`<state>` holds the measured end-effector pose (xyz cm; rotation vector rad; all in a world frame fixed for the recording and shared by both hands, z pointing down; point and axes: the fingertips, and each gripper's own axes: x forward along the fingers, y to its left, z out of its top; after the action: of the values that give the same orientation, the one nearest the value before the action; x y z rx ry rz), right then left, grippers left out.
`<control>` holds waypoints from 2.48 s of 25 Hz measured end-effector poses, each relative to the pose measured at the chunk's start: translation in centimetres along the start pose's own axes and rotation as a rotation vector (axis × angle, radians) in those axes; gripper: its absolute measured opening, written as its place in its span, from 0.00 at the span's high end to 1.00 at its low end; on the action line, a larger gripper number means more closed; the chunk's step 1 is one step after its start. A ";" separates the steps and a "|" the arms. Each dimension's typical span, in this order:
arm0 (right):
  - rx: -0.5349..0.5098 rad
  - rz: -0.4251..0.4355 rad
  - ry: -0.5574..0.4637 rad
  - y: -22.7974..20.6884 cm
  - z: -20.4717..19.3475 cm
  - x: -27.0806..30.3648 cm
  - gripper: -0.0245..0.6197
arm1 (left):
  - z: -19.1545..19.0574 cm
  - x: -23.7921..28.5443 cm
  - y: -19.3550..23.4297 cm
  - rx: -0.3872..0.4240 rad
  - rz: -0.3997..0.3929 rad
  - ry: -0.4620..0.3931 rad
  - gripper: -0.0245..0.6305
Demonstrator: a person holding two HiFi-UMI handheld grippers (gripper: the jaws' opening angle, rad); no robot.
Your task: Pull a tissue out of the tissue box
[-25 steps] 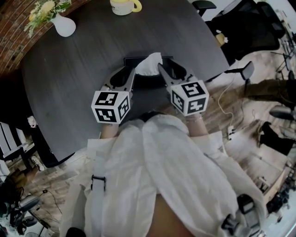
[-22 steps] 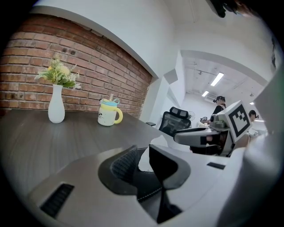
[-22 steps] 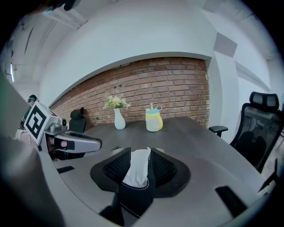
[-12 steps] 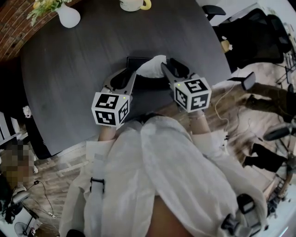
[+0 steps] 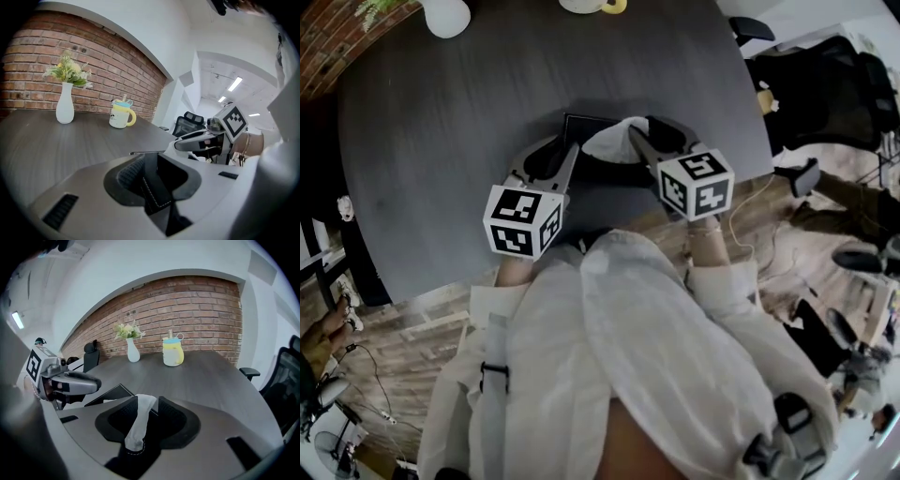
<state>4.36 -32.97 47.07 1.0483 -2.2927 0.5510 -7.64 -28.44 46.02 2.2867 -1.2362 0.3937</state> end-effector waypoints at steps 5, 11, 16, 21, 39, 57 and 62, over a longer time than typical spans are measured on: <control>-0.003 0.012 0.027 -0.2 0.0 1.1 0.77 | -0.2 0.4 0.0 -0.006 -0.010 0.008 0.84; -0.043 0.008 0.047 0.2 -0.2 1.3 0.88 | -0.3 0.8 0.2 -0.006 -0.020 0.014 0.84; -0.070 0.004 0.051 0.8 -0.7 0.8 0.94 | -0.6 0.7 0.1 0.001 -0.023 0.024 0.84; -0.059 -0.011 0.024 1.1 -0.3 -0.2 0.95 | -1.0 0.6 -0.3 0.021 -0.032 0.040 0.84; -0.022 -0.028 -0.061 2.1 0.8 -2.9 0.95 | -3.7 0.1 -0.5 0.128 -0.011 0.137 0.81; -0.004 -0.053 -0.124 2.3 2.7 -4.3 0.95 | -4.2 0.0 -0.2 0.190 -0.006 0.144 0.81; 0.000 -0.049 -0.134 2.2 3.2 -4.5 0.95 | -4.1 0.2 -0.3 0.192 -0.010 0.147 0.81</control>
<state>4.06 -30.95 41.52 1.1701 -2.3749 0.4743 -7.38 -26.16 49.44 2.3728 -1.1571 0.6907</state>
